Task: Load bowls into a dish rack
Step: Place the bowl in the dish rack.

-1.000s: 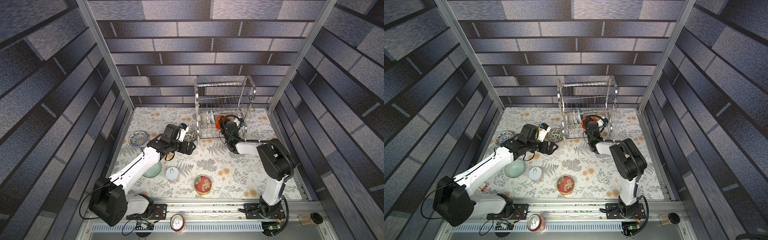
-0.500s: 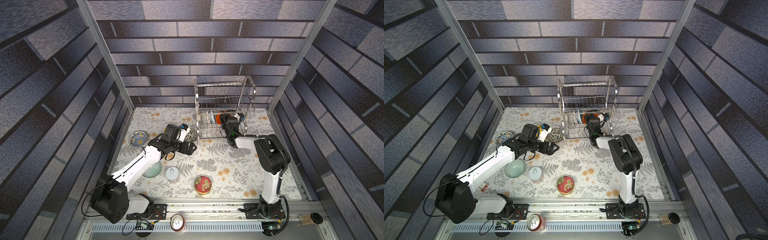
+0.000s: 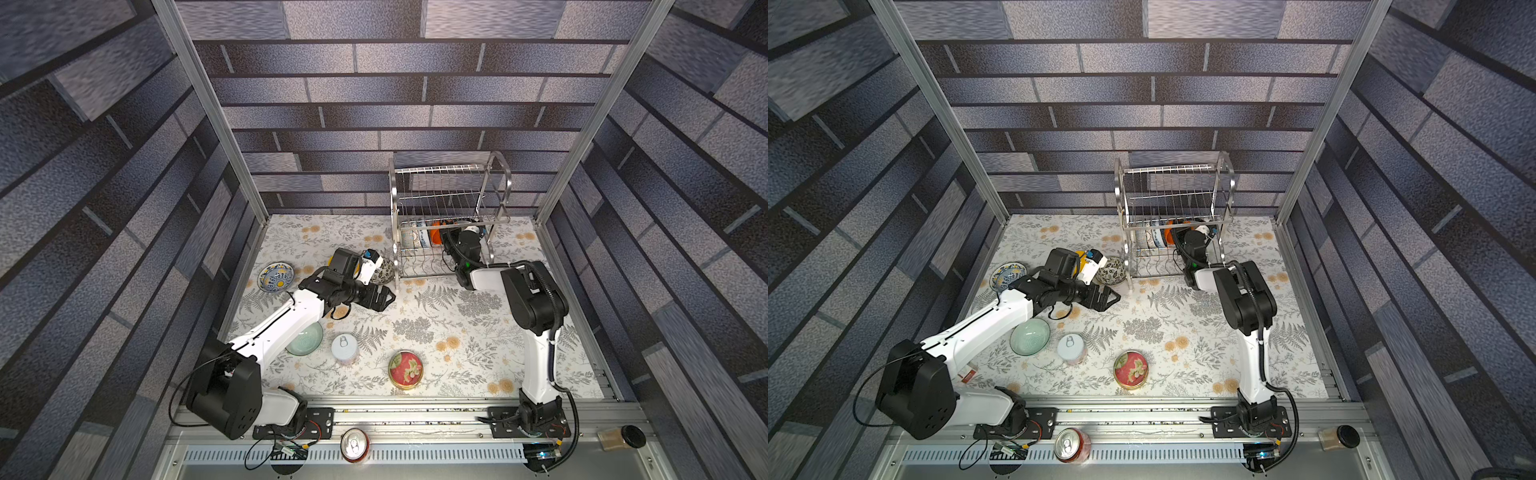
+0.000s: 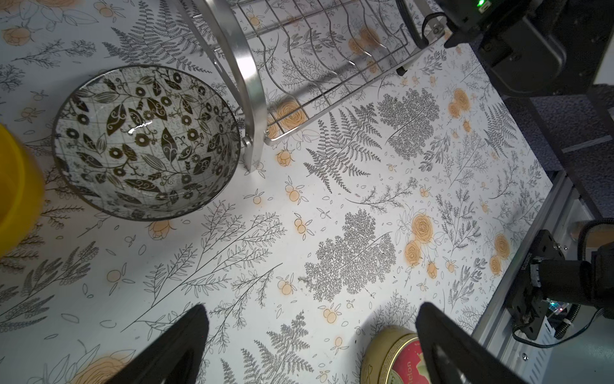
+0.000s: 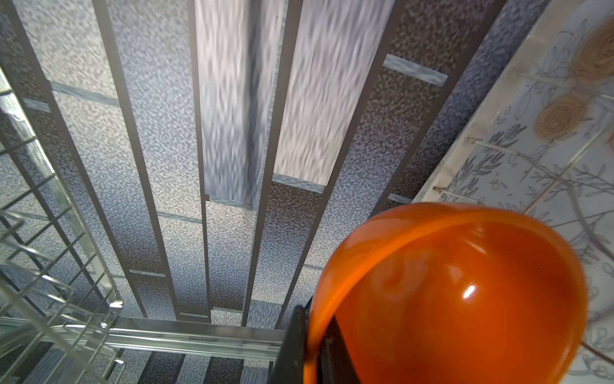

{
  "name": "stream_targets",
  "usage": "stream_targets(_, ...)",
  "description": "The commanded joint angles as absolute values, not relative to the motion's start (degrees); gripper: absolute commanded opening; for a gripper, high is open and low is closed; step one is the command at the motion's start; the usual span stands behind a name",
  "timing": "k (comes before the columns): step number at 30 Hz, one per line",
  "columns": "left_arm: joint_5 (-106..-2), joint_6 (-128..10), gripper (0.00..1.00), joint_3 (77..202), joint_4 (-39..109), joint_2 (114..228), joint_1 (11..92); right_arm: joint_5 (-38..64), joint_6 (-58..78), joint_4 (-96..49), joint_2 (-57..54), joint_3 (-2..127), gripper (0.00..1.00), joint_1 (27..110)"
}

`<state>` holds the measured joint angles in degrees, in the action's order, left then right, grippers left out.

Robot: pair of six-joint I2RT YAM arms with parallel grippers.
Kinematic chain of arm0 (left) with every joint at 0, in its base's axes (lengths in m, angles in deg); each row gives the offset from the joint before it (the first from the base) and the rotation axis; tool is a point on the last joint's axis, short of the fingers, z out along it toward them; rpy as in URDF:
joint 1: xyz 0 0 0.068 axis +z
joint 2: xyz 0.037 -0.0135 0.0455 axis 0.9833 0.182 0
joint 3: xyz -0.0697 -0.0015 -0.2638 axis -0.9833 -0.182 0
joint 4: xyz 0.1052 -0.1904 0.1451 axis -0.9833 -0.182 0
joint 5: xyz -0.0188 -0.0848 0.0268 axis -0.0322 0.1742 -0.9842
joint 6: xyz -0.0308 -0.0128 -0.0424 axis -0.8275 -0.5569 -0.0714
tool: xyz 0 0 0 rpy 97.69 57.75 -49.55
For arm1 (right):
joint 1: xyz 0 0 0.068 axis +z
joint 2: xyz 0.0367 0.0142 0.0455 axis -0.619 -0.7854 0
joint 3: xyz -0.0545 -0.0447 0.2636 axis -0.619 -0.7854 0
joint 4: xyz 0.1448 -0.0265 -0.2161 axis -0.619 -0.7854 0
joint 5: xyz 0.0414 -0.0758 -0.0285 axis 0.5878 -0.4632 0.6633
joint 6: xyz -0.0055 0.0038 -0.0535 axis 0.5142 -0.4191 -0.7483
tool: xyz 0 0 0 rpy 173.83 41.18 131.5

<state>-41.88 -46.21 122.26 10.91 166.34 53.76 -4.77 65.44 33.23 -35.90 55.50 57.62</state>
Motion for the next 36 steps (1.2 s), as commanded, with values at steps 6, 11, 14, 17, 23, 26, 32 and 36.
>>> stream_targets(6, -39.63, -44.45, 1.0, 122.74, 10.63, 169.03, 54.55, 2.96, 65.78, 39.39, -38.98, 58.12, 0.0, 56.62)
stream_targets(11, -39.46, -44.1, 1.0, 122.73, 10.55, 168.79, 54.9, 7.27, 64.34, 39.38, -39.0, 58.38, 0.0, 56.34)
stream_targets(14, -39.19, -44.02, 1.0, 122.79, 10.51, 168.69, 54.99, 10.65, 63.51, 38.83, -39.07, 58.91, 0.0, 56.11)
stream_targets(17, -39.13, -43.92, 1.0, 122.86, 10.37, 168.51, 54.99, 14.58, 62.87, 38.08, -39.62, 60.02, 0.0, 55.82)
stream_targets(23, -39.14, -43.83, 1.0, 122.98, 10.19, 168.33, 54.98, 20.55, 62.34, 37.52, -40.82, 61.54, 0.01, 55.2)
stream_targets(26, -39.06, -43.92, 1.0, 123.05, 10.12, 168.33, 54.9, 21.6, 62.59, 37.63, -41.16, 61.17, 0.02, 54.57)
stream_targets(32, -38.81, -44.14, 1.0, 123.14, 10.09, 168.51, 54.86, 23.17, 63.31, 38.64, -41.75, 60.16, 0.07, 53.64)
stream_targets(36, -38.72, -44.1, 1.0, 123.29, 10.02, 168.51, 54.9, 23.97, 63.15, 38.68, -41.89, 59.85, 0.09, 53.36)
